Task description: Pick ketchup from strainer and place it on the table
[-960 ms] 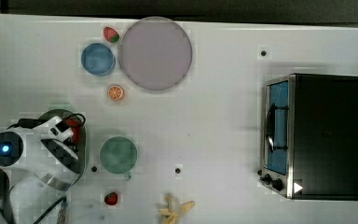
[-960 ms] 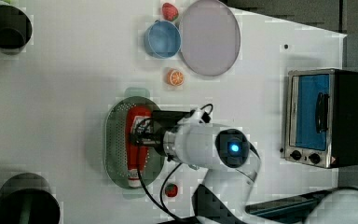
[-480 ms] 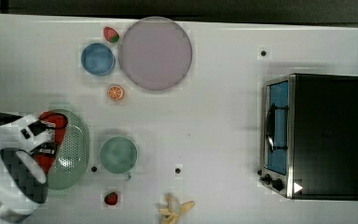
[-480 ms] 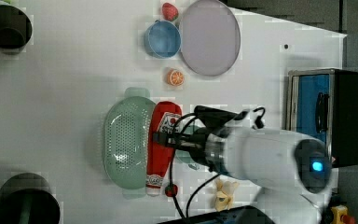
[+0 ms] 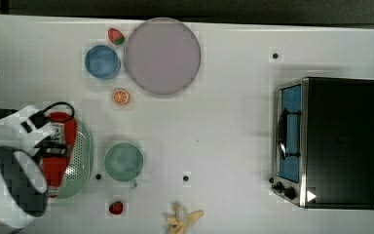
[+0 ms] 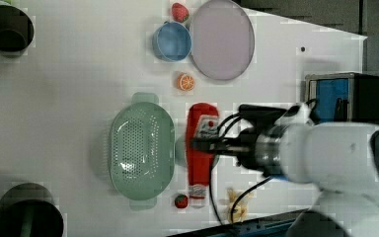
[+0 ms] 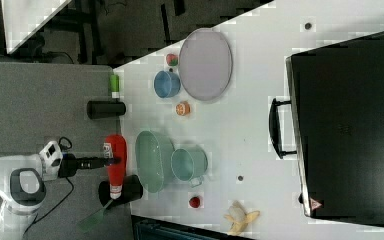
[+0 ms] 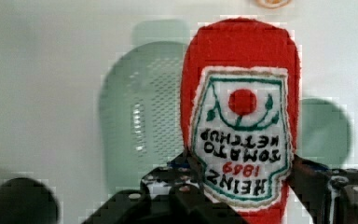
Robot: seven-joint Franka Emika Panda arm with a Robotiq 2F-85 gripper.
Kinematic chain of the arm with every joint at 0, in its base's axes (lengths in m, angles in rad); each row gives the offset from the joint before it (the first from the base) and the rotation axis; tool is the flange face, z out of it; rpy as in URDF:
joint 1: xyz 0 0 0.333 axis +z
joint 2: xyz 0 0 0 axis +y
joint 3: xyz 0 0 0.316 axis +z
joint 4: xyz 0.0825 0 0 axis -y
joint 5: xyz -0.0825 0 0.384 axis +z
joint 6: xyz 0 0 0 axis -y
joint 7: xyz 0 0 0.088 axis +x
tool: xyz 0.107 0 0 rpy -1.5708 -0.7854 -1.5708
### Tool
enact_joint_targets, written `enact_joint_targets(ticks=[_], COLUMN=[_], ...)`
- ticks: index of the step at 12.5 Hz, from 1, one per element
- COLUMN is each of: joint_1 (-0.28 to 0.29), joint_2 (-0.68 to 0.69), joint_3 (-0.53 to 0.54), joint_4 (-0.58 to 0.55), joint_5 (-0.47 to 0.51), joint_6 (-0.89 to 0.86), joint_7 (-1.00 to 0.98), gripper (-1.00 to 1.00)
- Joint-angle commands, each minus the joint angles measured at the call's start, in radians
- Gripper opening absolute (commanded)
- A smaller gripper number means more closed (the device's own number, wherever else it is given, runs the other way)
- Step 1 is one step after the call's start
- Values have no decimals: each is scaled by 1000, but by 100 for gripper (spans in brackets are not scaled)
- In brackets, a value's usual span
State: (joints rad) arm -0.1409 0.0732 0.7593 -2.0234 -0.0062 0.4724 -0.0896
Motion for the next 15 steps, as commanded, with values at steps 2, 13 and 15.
enact_joint_targets(ticks=[2, 13, 15], joint_1=[-131, -195, -196], joint_2=[-64, -83, -77], joint_3=[-129, -492, -505], joint_4=[31, -72, -147], joint_5=[19, 18, 19], joint_6=[-15, -10, 55], joint_7=[-284, -631, -631], gripper=[13, 13, 13])
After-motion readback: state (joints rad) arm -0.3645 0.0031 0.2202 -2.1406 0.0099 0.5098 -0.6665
